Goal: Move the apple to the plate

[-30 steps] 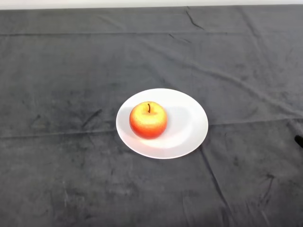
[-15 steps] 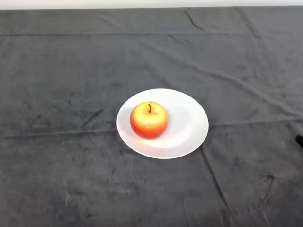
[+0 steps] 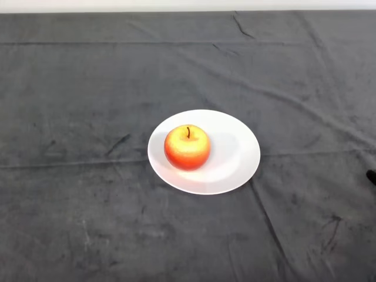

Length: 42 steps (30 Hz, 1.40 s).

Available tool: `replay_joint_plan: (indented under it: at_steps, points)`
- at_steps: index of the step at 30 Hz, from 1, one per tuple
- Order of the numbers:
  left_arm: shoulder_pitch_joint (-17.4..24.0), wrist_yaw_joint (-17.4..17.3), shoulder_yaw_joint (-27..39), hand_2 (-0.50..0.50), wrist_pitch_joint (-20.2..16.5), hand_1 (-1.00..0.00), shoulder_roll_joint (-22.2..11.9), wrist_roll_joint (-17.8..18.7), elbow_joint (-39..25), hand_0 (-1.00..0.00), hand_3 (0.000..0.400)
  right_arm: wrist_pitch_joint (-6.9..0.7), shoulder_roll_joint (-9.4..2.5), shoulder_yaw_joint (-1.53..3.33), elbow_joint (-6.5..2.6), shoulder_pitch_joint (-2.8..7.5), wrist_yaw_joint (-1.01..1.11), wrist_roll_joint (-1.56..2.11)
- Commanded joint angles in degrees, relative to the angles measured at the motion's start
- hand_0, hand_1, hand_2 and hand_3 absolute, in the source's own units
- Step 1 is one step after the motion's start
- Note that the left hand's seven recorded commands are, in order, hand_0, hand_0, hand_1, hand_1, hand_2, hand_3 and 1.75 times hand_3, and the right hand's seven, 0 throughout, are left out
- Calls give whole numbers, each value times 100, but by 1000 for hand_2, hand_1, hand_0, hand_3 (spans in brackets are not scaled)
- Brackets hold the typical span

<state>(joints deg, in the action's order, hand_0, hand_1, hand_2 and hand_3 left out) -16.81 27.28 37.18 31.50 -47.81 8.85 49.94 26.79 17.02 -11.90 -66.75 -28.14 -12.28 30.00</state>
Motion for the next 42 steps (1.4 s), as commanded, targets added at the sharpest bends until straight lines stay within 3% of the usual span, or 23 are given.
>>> replay_joint_plan:
  at_steps: [1,42]
  points:
    - [-243,-22,181,0,134,0,-284,-7,188,0,0,-194,-128,17,-327,269,-24,109]
    - [-310,-215,169,0,185,0,-278,-4,319,0,0,-176,-126,22,-356,257,-16,118]
